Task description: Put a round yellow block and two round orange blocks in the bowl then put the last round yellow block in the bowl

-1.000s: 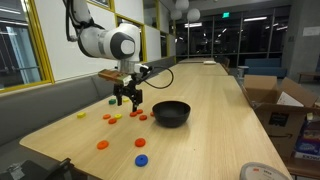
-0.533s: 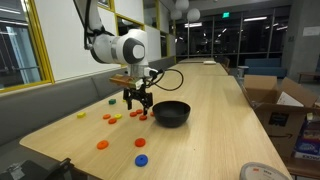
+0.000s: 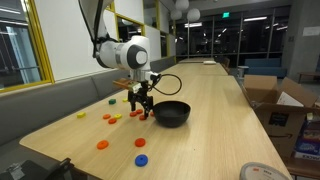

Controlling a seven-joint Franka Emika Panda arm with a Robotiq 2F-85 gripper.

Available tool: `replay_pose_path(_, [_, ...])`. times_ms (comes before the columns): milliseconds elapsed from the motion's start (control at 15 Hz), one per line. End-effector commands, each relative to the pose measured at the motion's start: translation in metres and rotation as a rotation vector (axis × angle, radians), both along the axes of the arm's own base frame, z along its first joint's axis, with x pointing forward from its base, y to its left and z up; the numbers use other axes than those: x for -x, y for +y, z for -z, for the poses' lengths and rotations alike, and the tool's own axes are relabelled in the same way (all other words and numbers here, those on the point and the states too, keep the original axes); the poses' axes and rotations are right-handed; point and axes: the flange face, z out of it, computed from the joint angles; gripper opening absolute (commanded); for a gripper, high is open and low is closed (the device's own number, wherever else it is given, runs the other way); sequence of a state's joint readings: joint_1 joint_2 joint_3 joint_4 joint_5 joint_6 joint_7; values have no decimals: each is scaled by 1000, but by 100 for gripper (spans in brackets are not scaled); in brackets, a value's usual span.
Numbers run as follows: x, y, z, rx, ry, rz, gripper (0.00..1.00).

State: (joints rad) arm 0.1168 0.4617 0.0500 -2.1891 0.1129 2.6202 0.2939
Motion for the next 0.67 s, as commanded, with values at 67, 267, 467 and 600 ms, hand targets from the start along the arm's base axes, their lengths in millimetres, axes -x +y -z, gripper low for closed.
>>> replay_pose_path(67, [-17,11,-8,-15,-31,216,100])
replay_pose_path(267, [-20,14,-6,23,-35,305,100])
replay_pose_path(467, [-20,13,2,75,-20,372,100])
replay_pose_path(600, [-20,13,10,97,-7,402,100])
